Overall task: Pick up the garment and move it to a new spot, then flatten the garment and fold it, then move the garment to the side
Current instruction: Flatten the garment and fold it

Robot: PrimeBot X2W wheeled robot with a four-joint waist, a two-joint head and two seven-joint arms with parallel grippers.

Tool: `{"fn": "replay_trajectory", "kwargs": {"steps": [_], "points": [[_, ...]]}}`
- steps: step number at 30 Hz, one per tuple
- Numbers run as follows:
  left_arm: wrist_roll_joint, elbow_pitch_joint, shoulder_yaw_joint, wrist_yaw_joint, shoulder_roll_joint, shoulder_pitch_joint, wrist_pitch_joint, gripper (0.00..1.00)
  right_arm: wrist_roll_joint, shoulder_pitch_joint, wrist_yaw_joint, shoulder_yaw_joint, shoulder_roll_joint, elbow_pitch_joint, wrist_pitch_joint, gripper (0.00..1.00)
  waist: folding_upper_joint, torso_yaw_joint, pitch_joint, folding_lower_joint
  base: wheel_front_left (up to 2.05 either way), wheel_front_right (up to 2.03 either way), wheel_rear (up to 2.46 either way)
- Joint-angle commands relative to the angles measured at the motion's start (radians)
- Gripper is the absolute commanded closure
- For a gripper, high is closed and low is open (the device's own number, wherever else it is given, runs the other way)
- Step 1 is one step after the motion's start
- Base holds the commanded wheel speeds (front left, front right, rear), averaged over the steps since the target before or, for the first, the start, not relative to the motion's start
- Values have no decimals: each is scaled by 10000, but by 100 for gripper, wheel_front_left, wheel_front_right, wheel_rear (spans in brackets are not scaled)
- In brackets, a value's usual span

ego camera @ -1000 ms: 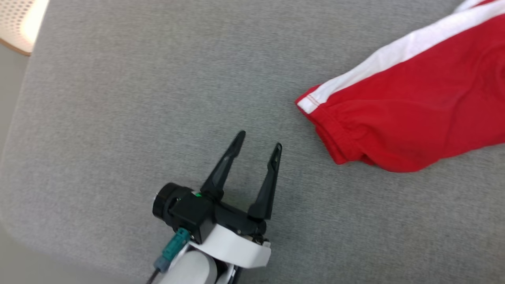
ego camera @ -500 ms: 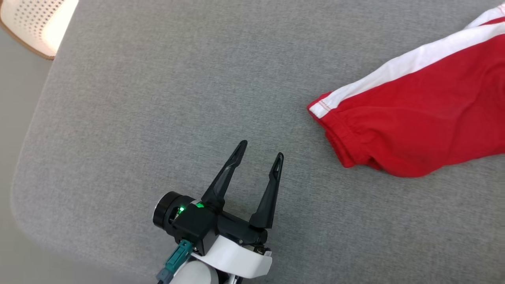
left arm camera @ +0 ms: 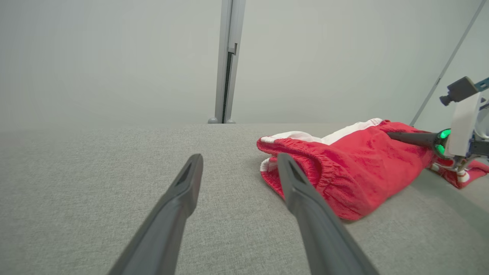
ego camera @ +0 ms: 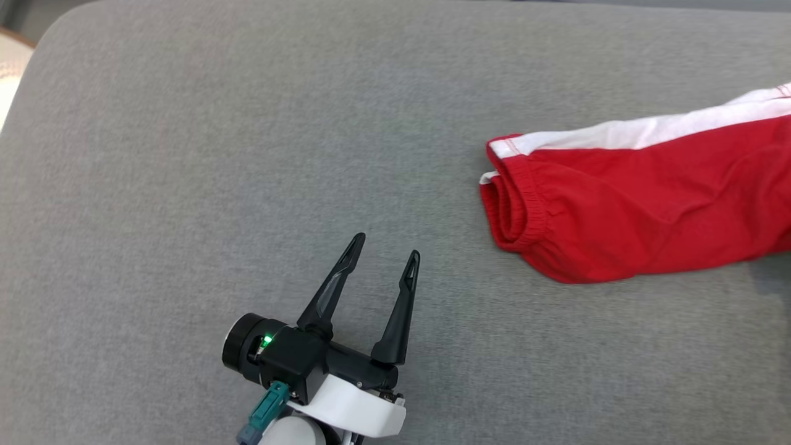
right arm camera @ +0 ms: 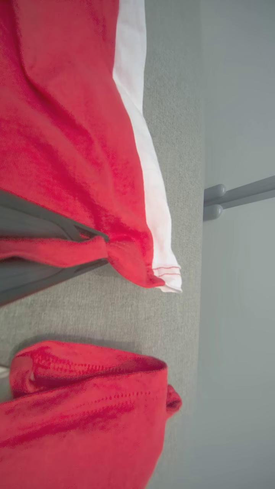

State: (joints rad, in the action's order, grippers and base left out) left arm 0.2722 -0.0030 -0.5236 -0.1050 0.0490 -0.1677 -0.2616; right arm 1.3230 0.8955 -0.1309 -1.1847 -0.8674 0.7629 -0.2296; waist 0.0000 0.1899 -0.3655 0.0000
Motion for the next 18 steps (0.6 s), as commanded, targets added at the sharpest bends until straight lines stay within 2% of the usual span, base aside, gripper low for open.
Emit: {"fn": "replay_trajectory", "kwargs": {"steps": [1, 9, 18], "points": [[-85, 50, 89, 102, 37, 144, -45, 0, -153, -37, 5, -68, 38, -4, -114, 100, 0, -438, 415, 0, 0, 0, 0], [-7, 204, 46, 148, 37, 317, -45, 0, -904, 598, 5, -295, 428, -115, -6, 100, 0, -529, 882, 0, 0, 0, 0], [133, 264, -59, 175, 37, 752, -45, 0, -1948, 1233, 5, -376, 1717, -434, 535, 100, 0, -378, 1484, 0, 0, 0, 0]]}}
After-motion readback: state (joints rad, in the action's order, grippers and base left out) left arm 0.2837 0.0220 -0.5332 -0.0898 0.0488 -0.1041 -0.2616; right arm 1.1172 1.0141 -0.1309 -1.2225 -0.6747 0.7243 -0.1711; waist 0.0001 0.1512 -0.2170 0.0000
